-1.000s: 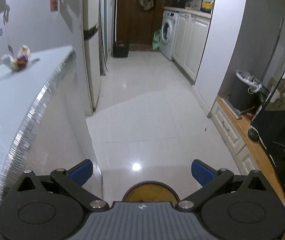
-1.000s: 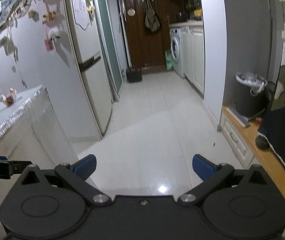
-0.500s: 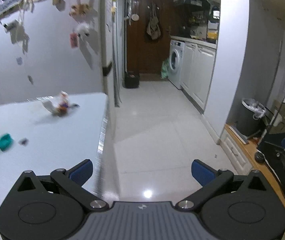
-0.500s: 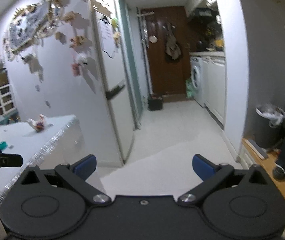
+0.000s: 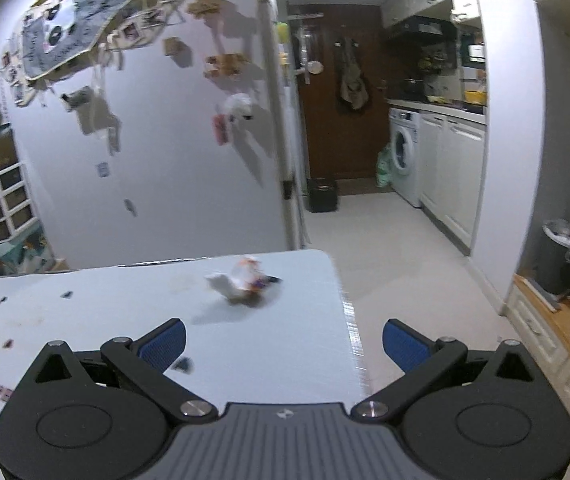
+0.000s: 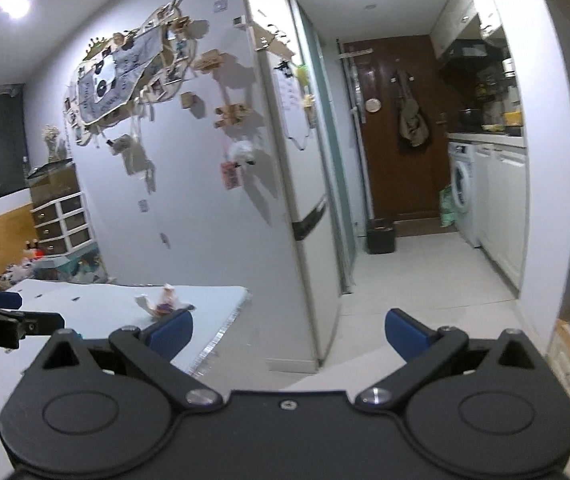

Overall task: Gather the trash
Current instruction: 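Move both open tools back from the bin toward the counter, then grasp the teal bottle cap with the left tool while the right tool grasps the crumpled white wrapper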

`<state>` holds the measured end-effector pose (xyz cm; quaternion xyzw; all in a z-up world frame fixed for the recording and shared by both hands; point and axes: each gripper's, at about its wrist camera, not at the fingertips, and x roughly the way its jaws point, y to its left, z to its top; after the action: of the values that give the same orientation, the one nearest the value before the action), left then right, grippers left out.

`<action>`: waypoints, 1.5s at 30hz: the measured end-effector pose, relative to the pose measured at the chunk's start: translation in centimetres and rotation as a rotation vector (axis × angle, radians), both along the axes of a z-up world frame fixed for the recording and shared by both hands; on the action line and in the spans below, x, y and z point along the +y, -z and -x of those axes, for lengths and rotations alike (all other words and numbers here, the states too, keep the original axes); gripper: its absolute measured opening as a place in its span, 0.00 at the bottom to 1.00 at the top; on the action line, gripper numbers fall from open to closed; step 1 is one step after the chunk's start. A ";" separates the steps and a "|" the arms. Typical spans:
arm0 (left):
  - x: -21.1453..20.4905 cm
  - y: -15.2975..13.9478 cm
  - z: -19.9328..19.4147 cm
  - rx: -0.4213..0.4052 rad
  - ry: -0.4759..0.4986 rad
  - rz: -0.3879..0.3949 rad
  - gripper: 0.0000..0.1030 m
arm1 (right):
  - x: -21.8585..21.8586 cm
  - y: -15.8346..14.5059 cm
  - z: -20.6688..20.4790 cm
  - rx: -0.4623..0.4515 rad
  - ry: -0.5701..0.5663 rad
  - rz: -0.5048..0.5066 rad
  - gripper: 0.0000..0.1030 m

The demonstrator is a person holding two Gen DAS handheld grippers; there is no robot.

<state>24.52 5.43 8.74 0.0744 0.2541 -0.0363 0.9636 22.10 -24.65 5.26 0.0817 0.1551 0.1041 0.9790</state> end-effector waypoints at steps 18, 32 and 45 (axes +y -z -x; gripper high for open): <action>12.8 6.3 -7.5 -0.001 -0.188 0.033 1.00 | 10.7 0.7 -10.1 -0.051 -0.196 0.030 1.00; 17.3 10.8 -9.4 0.062 -0.148 0.111 1.00 | 18.7 3.8 -19.3 -0.057 -0.329 0.163 1.00; 17.4 12.4 -9.9 0.078 -0.133 0.086 0.91 | 25.7 7.1 -25.7 0.139 -0.373 0.301 1.00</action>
<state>34.47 22.80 -3.62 0.0143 0.2941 0.0138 0.9556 47.77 1.06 -1.87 -0.0884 0.2484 0.2530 0.9308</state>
